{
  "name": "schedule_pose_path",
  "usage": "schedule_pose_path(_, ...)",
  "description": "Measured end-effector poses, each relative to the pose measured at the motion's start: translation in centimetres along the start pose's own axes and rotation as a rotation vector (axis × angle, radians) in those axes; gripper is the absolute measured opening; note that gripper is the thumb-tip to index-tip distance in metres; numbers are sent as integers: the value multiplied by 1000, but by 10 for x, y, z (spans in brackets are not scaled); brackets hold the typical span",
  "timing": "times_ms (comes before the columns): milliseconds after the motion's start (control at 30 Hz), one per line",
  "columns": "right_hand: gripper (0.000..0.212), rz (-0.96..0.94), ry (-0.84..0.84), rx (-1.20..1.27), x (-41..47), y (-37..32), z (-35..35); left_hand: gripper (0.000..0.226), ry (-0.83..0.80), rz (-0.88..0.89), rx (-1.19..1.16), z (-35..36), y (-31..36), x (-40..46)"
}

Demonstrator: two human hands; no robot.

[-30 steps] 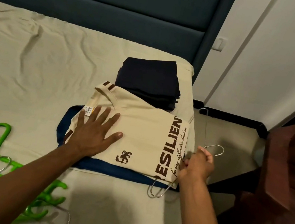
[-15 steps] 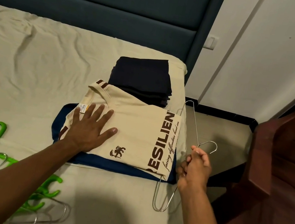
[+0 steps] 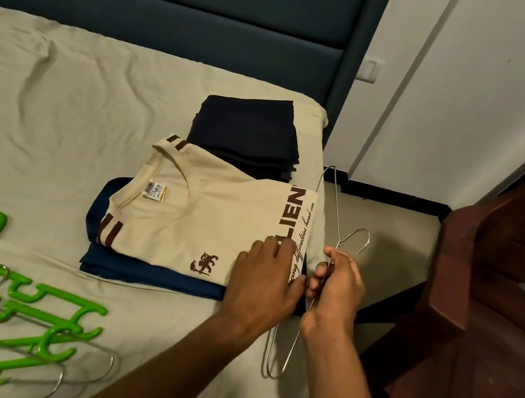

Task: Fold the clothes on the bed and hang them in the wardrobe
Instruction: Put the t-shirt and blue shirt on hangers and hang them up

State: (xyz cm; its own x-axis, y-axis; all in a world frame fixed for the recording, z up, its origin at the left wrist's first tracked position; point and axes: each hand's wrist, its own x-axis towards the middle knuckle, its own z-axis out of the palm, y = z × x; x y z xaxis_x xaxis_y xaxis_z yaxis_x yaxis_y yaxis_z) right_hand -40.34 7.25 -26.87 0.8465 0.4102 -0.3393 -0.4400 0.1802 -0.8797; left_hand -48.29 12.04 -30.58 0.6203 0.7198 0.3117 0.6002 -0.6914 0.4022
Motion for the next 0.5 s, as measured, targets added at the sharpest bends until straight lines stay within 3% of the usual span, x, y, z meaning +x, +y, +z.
schedule_pose_path(100,15,-19,33,9,3,0,-1,47,-119,-81,60,6,12,26)
schedule_pose_path(200,14,-38,38,19,10,3,-1,37,-133,-157,-41,7,16,31)
schedule_pose_path(300,12,-129,6,-19,13,5,-2,23,-46,-215,-282,-1,18,25)
schedule_pose_path(367,8,-232,-48,-116,15,11,-4,25,15,-274,-563,-16,27,14)
schedule_pose_path(433,10,-283,-112,-207,17,20,-5,28,-44,-358,-838,-33,44,8)
schedule_pose_path(500,18,-291,-153,-278,15,26,-6,20,-98,-472,-970,-37,54,11)
